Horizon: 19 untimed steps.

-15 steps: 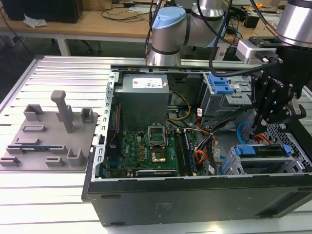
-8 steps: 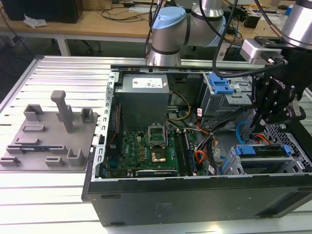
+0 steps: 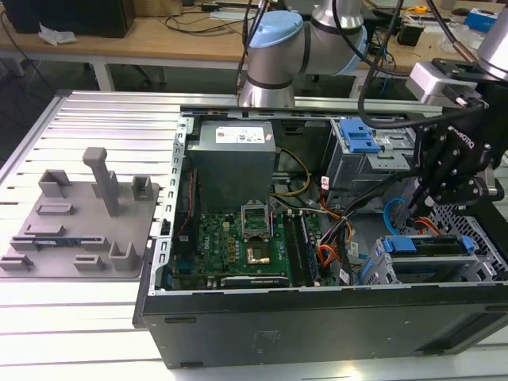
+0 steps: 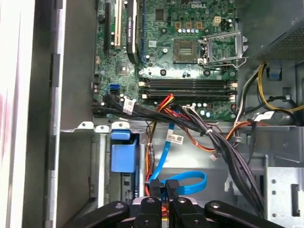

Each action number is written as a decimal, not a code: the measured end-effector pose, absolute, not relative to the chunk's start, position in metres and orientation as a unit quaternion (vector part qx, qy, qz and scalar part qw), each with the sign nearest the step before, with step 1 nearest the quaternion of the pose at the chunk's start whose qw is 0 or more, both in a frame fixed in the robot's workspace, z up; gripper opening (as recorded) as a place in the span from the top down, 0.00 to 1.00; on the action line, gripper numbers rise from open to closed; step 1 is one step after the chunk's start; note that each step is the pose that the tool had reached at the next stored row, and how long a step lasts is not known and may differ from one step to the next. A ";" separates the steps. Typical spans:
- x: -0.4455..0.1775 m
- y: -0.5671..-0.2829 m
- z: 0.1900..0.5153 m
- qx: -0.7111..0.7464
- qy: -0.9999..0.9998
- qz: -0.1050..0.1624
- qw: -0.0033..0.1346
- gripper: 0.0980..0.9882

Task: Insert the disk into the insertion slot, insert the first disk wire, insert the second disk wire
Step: 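Insert the second disk wire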

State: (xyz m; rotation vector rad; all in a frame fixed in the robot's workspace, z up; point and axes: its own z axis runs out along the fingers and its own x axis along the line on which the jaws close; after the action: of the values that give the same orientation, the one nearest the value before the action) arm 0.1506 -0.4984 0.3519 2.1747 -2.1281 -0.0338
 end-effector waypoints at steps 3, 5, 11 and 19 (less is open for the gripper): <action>0.151 -0.507 0.352 0.714 -0.699 -0.022 0.039 0.93; 0.155 -0.511 0.352 0.714 -0.698 -0.024 0.037 0.93; 0.161 -0.514 0.352 0.714 -0.698 -0.027 0.036 0.93; 0.161 -0.514 0.352 0.714 -0.698 -0.028 0.035 0.93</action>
State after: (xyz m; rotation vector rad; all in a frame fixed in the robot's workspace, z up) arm 0.1610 -0.5138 0.3519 2.1964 -2.1465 -0.0876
